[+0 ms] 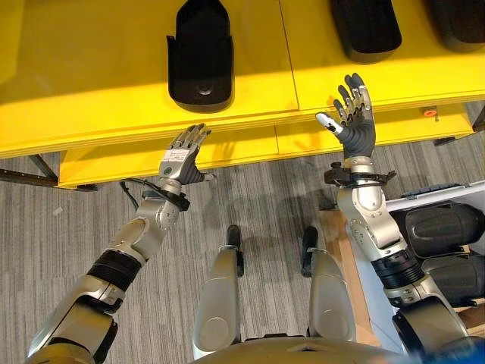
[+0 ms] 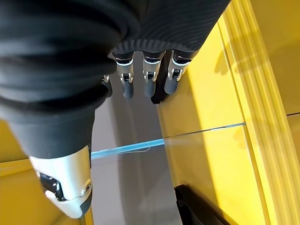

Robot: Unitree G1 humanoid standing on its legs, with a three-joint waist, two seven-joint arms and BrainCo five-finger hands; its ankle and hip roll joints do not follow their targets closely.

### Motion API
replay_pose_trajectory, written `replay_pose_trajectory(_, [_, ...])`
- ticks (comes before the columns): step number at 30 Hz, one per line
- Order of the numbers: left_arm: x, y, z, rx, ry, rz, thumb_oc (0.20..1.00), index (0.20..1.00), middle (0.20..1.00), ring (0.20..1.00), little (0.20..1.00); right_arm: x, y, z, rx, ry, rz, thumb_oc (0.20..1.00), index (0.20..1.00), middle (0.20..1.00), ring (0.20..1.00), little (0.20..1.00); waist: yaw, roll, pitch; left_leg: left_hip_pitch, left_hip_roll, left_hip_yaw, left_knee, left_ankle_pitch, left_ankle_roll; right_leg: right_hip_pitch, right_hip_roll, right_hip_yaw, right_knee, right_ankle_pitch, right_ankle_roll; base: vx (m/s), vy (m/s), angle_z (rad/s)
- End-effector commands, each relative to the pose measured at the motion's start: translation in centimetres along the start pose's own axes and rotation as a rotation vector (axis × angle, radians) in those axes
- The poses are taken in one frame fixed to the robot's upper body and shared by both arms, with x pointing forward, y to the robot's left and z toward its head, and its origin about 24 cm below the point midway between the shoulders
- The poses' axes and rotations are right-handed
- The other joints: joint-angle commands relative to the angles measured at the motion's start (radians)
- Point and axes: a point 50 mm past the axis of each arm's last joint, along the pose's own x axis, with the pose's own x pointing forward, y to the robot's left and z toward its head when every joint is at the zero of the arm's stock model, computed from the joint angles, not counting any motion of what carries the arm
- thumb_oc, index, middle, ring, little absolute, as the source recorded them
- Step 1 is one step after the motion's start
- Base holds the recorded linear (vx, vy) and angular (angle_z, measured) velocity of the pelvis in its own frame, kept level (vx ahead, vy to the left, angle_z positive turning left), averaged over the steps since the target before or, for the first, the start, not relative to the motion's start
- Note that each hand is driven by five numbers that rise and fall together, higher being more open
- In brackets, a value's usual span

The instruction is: Move parts from the plastic box to the shelf.

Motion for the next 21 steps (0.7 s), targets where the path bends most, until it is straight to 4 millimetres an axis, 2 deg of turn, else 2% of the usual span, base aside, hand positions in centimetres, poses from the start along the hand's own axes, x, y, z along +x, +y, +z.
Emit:
replay_pose_trajectory(1, [1.3,1.8,-0.2,0.020,0.000,0.105,1.000,1.000,1.000,1.000,1.000,-0.5,0.5,2.2,0.064,-0.113,0.035,1.000,1.000,1.000,1.000,1.000,0.008,-0.005,-0.025,0.043,0.051,0.022,0.006,-0.050,-0.027,0.071,-0.025,0.016,0.011,-0.038,0.026,0.00,0.000,0.00])
replay_pose_trajectory(21, [2.4,3.9,-0.5,0.074,0.000,0.180,1.000,1.000,1.000,1.000,1.000,-0.7,0.6,2.1,0.059,-0.101,0.062,1.000,1.000,1.000,1.000,1.000,-0.001,-0.004,-0.029,0.036,0.052,0.028,0.016,-0.052,-0.027,0.061,-0.025,0.022,0.015,-0.035,0.024,0.00,0.002,-0.02])
